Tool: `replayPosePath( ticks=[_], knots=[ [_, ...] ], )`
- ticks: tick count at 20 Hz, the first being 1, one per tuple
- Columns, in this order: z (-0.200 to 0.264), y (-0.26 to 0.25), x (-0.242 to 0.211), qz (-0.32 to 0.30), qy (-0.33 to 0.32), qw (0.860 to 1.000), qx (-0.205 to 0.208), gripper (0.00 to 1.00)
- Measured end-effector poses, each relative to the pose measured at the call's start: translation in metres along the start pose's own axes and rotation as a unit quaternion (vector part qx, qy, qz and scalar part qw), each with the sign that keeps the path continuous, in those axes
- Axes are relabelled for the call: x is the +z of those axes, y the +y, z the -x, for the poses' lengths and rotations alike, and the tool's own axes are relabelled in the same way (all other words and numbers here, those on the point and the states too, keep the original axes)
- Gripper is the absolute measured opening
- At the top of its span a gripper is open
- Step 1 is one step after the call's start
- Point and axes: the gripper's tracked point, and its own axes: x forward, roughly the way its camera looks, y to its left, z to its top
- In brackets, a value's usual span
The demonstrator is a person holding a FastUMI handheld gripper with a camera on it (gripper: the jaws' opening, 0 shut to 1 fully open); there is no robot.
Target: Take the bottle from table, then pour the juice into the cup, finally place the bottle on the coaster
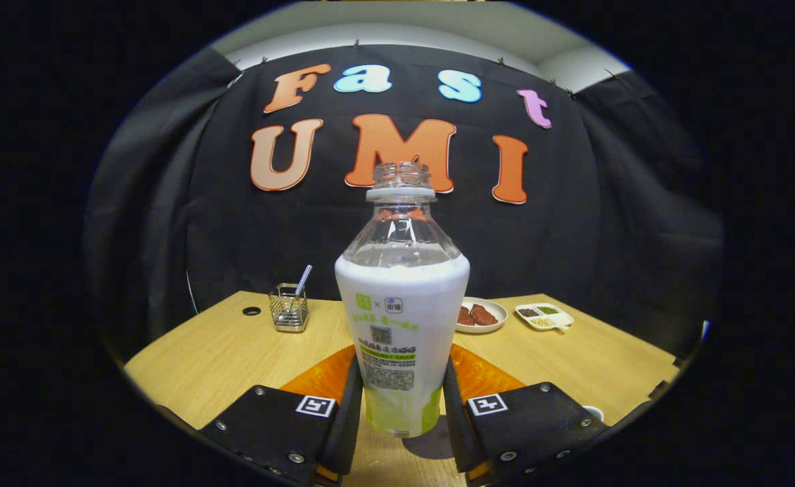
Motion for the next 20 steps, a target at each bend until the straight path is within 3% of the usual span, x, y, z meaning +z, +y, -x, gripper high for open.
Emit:
replayPosePath(
  ticks=[6, 10, 20],
  knots=[
    [-0.016, -0.012, -0.016, 0.029, 0.001, 0.999, -0.028, 0.57],
    [-0.027, -0.031, -0.048, 0.0, 0.024, 0.999, -0.044, 0.57],
    [-0.037, -0.038, -0.099, -0.059, 0.058, 0.996, -0.032, 0.57]
  ],
)
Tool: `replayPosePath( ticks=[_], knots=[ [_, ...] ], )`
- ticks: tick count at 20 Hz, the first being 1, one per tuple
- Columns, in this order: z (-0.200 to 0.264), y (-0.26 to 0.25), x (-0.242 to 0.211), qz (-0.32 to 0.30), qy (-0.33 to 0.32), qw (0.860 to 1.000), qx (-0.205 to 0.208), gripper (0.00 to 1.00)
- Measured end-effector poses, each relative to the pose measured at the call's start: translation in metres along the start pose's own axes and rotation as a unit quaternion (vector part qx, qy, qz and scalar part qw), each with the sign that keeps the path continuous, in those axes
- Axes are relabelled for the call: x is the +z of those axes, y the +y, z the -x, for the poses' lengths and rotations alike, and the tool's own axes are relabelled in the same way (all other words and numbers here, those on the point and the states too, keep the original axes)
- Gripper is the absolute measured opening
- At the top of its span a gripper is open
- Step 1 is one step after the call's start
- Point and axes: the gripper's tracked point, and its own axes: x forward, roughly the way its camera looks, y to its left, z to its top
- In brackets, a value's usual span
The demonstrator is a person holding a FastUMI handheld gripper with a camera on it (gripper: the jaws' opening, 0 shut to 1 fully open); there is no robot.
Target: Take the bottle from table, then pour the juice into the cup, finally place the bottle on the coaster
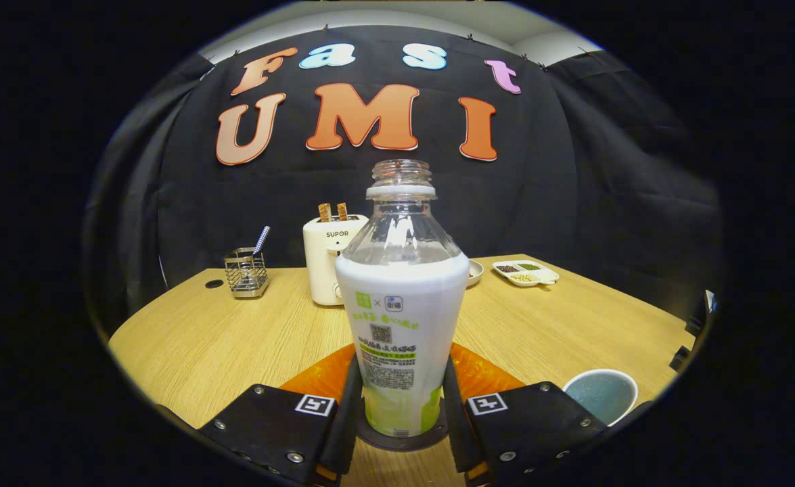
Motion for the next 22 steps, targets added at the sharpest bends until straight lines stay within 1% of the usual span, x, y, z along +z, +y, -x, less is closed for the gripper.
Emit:
replayPosePath(
  ticks=[2, 3, 5, 6, 7, 8, 9, 11, 14, 19, 22],
  knots=[
    [-0.001, -0.005, -0.002, 0.004, -0.001, 1.0, -0.013, 0.59],
    [0.0, -0.007, -0.004, 0.003, 0.006, 1.0, -0.019, 0.64],
    [0.002, -0.003, -0.005, 0.0, 0.006, 1.0, -0.011, 0.69],
    [0.004, -0.001, -0.003, 0.0, 0.003, 1.0, -0.007, 0.74],
    [0.007, 0.0, -0.002, 0.001, 0.001, 1.0, -0.006, 0.83],
    [0.009, 0.001, -0.001, 0.003, 0.001, 1.0, -0.006, 0.86],
    [0.016, 0.001, 0.003, 0.002, -0.002, 1.0, -0.003, 0.93],
    [0.032, 0.005, 0.014, 0.002, -0.015, 1.0, 0.001, 0.98],
    [0.057, 0.005, 0.038, 0.011, -0.037, 0.999, -0.006, 0.97],
    [0.11, 0.031, 0.094, 0.018, -0.078, 0.996, 0.034, 0.98],
    [0.141, 0.035, 0.118, 0.001, -0.097, 0.994, 0.05, 0.97]
  ],
)
